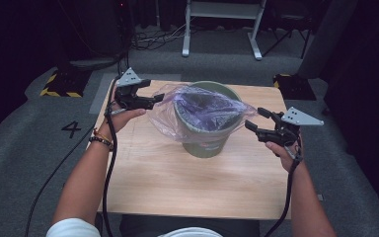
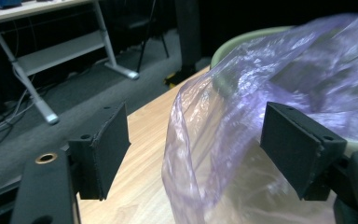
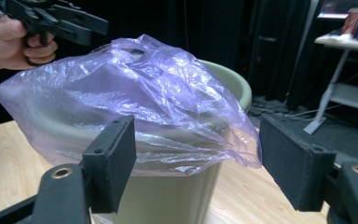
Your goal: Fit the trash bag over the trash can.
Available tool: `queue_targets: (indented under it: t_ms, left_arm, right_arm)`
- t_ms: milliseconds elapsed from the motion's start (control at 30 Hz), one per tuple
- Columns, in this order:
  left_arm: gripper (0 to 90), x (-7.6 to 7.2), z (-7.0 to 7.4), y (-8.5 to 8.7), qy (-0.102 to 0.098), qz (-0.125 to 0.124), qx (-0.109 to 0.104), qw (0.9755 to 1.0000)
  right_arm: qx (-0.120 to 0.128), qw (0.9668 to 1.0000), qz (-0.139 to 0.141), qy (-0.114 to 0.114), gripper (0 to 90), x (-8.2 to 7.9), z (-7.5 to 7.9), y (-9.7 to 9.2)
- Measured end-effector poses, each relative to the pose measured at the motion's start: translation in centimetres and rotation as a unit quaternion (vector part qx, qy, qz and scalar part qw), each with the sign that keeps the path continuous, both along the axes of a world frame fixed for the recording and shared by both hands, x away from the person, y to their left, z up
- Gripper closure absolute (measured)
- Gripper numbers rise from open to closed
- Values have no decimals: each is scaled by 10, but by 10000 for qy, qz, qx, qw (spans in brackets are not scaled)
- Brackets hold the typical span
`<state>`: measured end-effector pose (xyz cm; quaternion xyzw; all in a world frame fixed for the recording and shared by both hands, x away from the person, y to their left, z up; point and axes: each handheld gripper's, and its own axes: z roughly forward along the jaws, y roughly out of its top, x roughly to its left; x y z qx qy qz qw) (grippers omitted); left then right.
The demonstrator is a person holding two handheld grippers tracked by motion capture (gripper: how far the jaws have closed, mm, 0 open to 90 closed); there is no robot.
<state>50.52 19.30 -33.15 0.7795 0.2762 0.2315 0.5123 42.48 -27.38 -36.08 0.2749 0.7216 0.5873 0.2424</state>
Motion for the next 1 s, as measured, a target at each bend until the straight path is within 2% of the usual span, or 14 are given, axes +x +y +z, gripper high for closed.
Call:
queue_targets:
  t_ms: [33, 133, 233, 333, 367, 400, 433, 500, 533, 567, 667, 733, 833, 1000]
  left_arm:
    - [241, 3, 1, -6, -18, 0, 145, 9999]
    - [284, 13, 3, -17, -19, -65, 281, 9996]
    - [363, 26, 0, -27, 49, -99, 420, 9991]
    - [454, 36, -6, -33, 233, -228, 465, 9984]
    - [505, 40, -9, -35, 272, -356, 479, 9978]
    - [596, 41, -10, -36, 268, -390, 496, 9976]
    - [636, 43, -12, -38, 300, -477, 483, 9972]
    - [783, 46, -17, -42, 352, -701, 494, 9957]
    - [844, 47, -19, -45, 354, -759, 487, 9953]
    - [892, 47, -21, -47, 342, -776, 456, 9954]
    - [900, 48, -25, -49, 357, -790, 285, 9958]
    - [900, 50, -29, -53, 371, -698, 374, 9962]
    - [900, 51, -36, -57, 432, -648, 438, 9960]
    - [900, 49, -47, -63, 510, -728, 449, 9950]
  right_arm:
    - [-35, 10000, -5, 40, 265, 2, 1, 0]
    - [-60, 9997, -200, 91, 248, 9, 2, -1]
    - [11, 9998, -56, 180, 255, 16, 4, 0]
    - [-64, 9992, 209, 345, 451, 23, 0, 4]
    - [-69, 9988, 294, 379, 552, 25, -1, 4]
    - [-104, 9985, 386, 369, 680, 26, -3, 4]
    - [-155, 9985, 382, 351, 732, 26, -4, 4]
    - [-187, 9985, 381, 360, 868, 28, -7, 4]
    - [-217, 9985, 301, 393, 892, 29, -9, 4]
    - [-206, 9986, 254, 412, 900, 31, -10, 4]
    - [-72, 9989, 70, 466, 900, 36, -16, 2]
    - [104, 9987, -59, 500, 900, 42, -20, -1]
    - [86, 9980, -311, 548, 900, 51, -24, -1]
    - [152, 9960, -394, 793, 900, 66, -36, 3]
